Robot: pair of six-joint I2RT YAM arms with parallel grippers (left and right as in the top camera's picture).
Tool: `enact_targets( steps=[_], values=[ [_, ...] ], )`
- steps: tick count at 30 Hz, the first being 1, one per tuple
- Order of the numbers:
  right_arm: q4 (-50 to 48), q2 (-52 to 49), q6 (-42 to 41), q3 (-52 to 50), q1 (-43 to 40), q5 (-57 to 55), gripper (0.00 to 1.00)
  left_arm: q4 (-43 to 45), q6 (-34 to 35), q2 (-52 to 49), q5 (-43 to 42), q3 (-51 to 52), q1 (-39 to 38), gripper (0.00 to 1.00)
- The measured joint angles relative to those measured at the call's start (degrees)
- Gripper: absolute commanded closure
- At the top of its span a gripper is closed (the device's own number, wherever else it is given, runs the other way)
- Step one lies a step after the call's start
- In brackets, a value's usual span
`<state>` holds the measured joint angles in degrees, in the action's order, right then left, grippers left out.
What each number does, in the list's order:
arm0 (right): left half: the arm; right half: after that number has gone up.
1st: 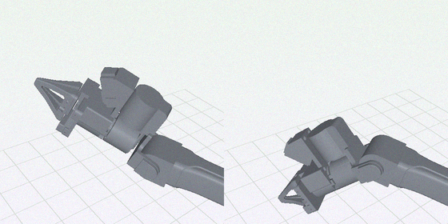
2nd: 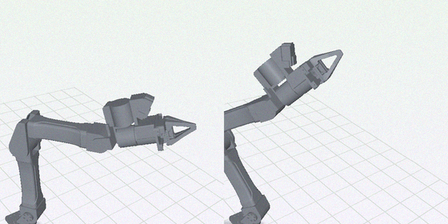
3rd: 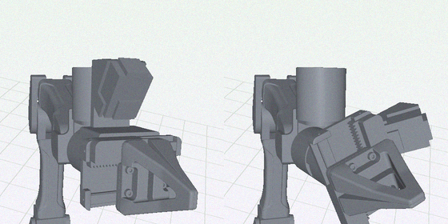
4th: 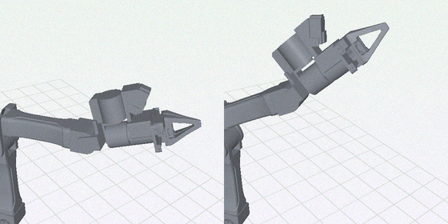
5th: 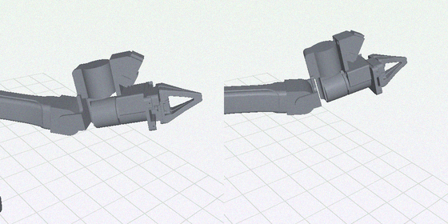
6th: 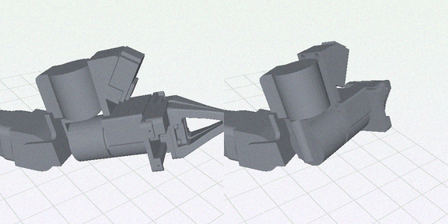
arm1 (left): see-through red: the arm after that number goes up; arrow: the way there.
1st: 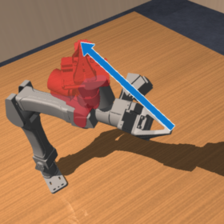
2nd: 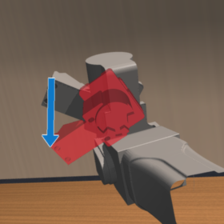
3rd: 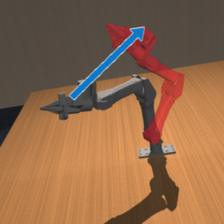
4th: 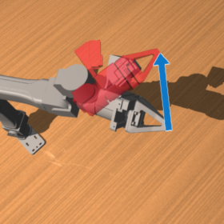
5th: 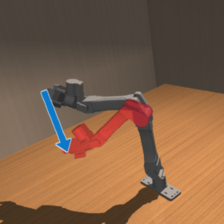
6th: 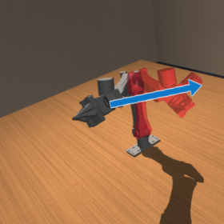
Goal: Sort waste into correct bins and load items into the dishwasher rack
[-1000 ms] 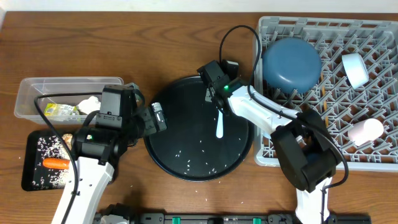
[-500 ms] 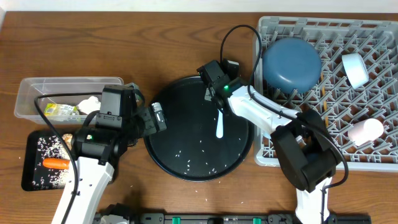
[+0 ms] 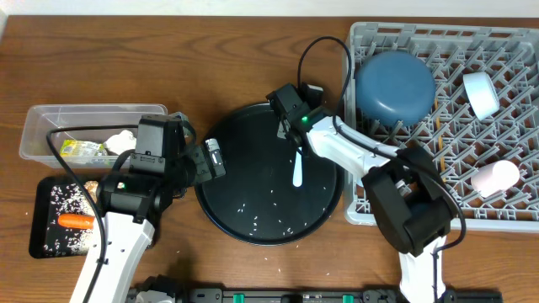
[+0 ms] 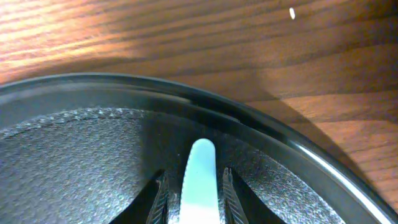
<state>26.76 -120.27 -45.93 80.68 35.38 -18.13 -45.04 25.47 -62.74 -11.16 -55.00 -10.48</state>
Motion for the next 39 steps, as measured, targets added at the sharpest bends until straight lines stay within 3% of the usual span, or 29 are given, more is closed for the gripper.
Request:
enact_targets(
  steps=[39],
  values=[
    [-2.6, -1.9, -0.1, 0.0, 0.0, -1.9, 0.76, 0.0, 0.0, 0.0, 0.0, 0.0, 0.0, 0.02]
  ],
)
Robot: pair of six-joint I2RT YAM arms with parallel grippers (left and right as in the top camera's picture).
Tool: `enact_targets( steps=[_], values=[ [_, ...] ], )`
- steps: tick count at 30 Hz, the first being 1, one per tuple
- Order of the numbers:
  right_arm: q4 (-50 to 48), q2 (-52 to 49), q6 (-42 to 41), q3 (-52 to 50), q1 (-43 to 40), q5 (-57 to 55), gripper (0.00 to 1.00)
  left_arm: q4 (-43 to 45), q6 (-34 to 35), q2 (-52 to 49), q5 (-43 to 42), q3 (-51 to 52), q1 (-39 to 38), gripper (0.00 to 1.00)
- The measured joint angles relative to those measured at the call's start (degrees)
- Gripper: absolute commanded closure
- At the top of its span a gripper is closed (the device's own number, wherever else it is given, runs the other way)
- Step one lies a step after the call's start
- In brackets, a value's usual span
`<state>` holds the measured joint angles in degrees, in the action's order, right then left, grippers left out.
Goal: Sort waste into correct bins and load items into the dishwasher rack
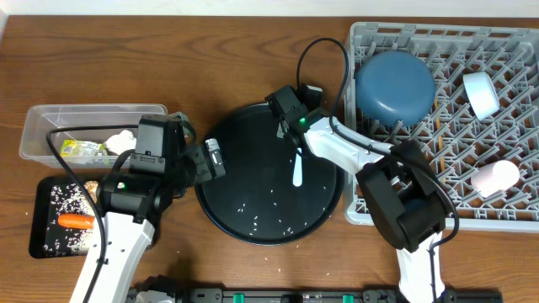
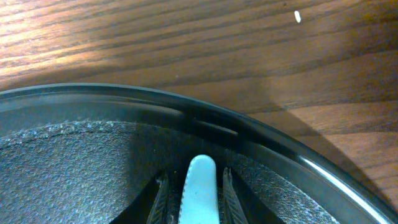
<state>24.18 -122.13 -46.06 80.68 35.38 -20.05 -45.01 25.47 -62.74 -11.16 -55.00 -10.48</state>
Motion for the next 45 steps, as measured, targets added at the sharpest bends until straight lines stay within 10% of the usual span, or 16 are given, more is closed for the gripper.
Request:
enact_targets(
  steps=[17, 45],
  values=[
    [-0.1, 0.0, -0.2, 0.0, 0.0, -0.6, 0.99, 0.0, 0.0, 0.0, 0.0, 0.0, 0.0, 0.02],
    [-0.4, 9.8, 7.8, 0.2, 0.0, 1.7, 0.99, 0.0, 0.0, 0.0, 0.0, 0.0, 0.0, 0.02]
  ],
)
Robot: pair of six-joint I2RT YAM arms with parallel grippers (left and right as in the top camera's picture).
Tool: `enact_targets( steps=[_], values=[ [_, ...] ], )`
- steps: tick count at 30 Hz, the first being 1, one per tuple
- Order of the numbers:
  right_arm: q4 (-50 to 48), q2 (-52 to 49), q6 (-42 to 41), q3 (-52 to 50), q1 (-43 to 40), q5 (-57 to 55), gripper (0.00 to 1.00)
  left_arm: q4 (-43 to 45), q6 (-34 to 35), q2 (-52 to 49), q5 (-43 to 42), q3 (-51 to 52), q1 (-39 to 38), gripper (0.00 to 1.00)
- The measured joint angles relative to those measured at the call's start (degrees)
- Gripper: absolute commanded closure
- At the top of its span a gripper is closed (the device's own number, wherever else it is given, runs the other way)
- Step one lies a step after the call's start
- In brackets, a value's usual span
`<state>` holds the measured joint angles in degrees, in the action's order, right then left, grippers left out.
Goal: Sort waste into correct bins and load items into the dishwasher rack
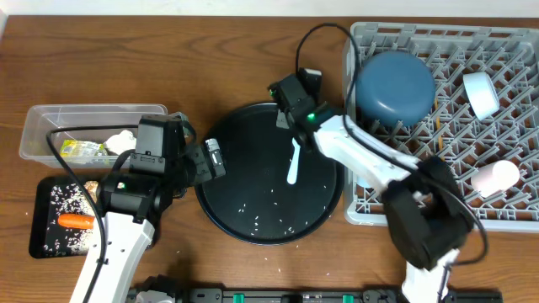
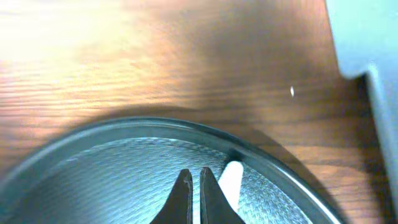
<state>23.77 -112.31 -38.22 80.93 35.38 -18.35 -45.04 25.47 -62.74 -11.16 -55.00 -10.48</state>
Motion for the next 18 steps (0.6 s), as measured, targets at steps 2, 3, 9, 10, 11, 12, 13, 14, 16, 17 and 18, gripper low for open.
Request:
enact_targets(
  steps=[2, 3, 9, 10, 11, 12, 13, 14, 16, 17, 18],
  values=[
    [0.7, 2.2, 1.5, 0.0, 0.0, 1.1, 0.99, 0.0, 0.0, 0.0, 0.0, 0.0, 0.0, 0.02],
    [1.4, 3.0, 1.9, 0.0, 0.0, 1.6, 0.99, 0.0, 0.0, 0.0, 0.0, 0.0, 0.0, 0.02],
    [6.3, 4.0, 2.3, 0.0, 0.0, 3.1, 0.96, 0.0, 0.0, 0.0, 0.0, 0.0, 0.0, 0.02],
    [6.7, 4.0, 1.9, 0.0, 0.0, 3.2, 0.95, 0.0, 0.0, 0.0, 0.0, 0.0, 0.0, 0.02],
    [6.9, 3.9, 1.2, 0.0, 0.0, 3.3, 0.93, 0.0, 0.0, 0.0, 0.0, 0.0, 0.0, 0.02],
    [6.9, 3.8, 0.9, 0.0, 0.0, 3.4, 0.89, 0.0, 0.0, 0.0, 0.0, 0.0, 0.0, 0.02],
    [6.7, 3.5, 0.2, 0.0, 0.0, 3.4, 0.87, 0.0, 0.0, 0.0, 0.0, 0.0, 0.0, 0.02],
    [6.4, 3.0, -0.2, 0.0, 0.0, 3.3, 0.87, 0.0, 0.0, 0.0, 0.0, 0.0, 0.0, 0.02],
    [5.1, 1.2, -1.5, 0.0, 0.0, 3.5, 0.87, 0.0, 0.0, 0.0, 0.0, 0.0, 0.0, 0.02],
    [4.4, 0.0, -2.1, 0.0, 0.0, 3.5, 0.87, 0.0, 0.0, 0.0, 0.0, 0.0, 0.0, 0.02],
    [3.6, -1.6, -2.6, 0.0, 0.0, 3.4, 0.85, 0.0, 0.0, 0.0, 0.0, 0.0, 0.0, 0.02]
  ],
)
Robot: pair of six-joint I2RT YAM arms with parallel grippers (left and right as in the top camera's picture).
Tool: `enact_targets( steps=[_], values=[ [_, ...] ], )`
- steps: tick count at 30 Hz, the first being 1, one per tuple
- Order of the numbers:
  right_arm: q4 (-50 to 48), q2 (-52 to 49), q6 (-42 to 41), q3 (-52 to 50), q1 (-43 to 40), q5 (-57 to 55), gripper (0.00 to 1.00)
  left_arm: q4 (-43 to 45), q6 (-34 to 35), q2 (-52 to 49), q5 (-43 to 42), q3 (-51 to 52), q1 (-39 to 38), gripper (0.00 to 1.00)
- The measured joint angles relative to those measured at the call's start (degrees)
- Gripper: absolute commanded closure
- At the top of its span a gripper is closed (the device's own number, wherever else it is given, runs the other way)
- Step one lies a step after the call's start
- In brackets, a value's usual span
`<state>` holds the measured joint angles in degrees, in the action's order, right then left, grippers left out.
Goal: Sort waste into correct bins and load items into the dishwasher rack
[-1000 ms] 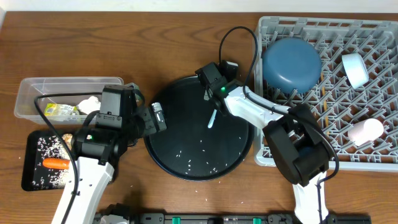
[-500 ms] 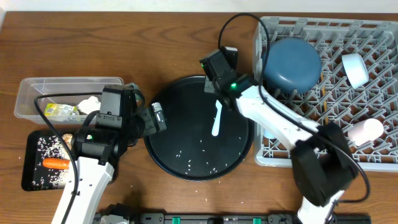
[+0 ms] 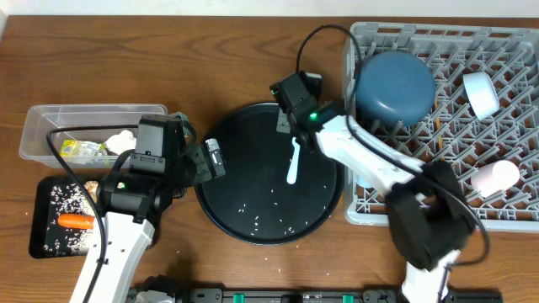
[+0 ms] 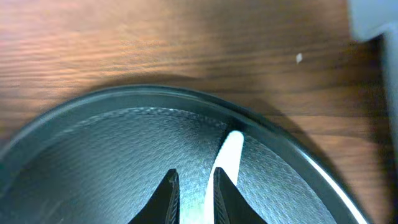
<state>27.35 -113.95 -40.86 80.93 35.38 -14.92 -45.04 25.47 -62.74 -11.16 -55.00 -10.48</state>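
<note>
A white plastic utensil [image 3: 292,162] lies on the round black plate [image 3: 253,210], towards its far right part. My right gripper [image 3: 286,120] hovers over the plate's far rim. In the wrist view its fingers [image 4: 168,190] stand a little apart and open [image 4: 194,175]; the utensil [image 4: 230,149] runs from the rim down past the right finger into the gap, not clamped. My left gripper [image 3: 212,158] rests at the plate's left edge; the overhead view does not show how its jaws stand. Rice grains dot the plate.
A grey dishwasher rack [image 3: 505,210] at the right holds a blue bowl [image 3: 394,86] and two white cups [image 3: 482,93]. At the left stand a clear bin [image 3: 38,126] with wrappers and a black tray [image 3: 42,202] with rice and a carrot piece [image 3: 76,221].
The right gripper's fingers were almost together just left of the utensil; now they stand apart with the utensil's handle at the right finger. The utensil and the left arm have not moved.
The right gripper first straddled the utensil's end low on the plate, open, and did so again later. Then it was higher, fingers nearly together, with the utensil lying slightly turned to their right. Now it is open beside the utensil. The left arm stayed still.
</note>
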Motion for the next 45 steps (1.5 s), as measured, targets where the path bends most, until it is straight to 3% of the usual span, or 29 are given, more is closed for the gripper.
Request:
enact_targets(
  steps=[5, 14, 19, 24, 25, 28, 29, 45],
  values=[
    [-2.4, -7.4, -1.3, 0.0, -0.8, -1.1, 0.86, 0.0, 0.0, 0.0, 0.0, 0.0, 0.0, 0.02],
    [-3.3, -8.2, -2.6, 0.0, -2.1, -2.9, 0.93, 0.0, 0.0, 0.0, 0.0, 0.0, 0.0, 0.02],
    [-3.7, -8.2, -3.5, 0.0, -2.0, -2.8, 0.73, 0.0, 0.0, 0.0, 0.0, 0.0, 0.0, 0.02],
    [-4.2, -8.2, -3.6, 0.1, -2.0, -1.1, 0.64, 0.0, 0.0, 0.0, 0.0, 0.0, 0.0, 0.02],
    [-4.2, -8.2, -3.6, 0.1, -2.0, -0.9, 0.65, 0.0, 0.0, 0.0, 0.0, 0.0, 0.0, 0.02],
    [-4.0, -8.2, -3.4, 0.1, -2.0, -0.7, 0.97, 0.0, 0.0, 0.0, 0.0, 0.0, 0.0, 0.02],
    [-4.0, -8.2, -3.3, 0.1, -2.1, -0.6, 0.99, 0.0, 0.0, 0.0, 0.0, 0.0, 0.0, 0.02],
    [-5.5, -7.7, -1.8, 0.3, -2.1, 1.2, 0.99, 0.0, 0.0, -0.1, 0.0, 0.0, 0.0, 0.02]
  ],
)
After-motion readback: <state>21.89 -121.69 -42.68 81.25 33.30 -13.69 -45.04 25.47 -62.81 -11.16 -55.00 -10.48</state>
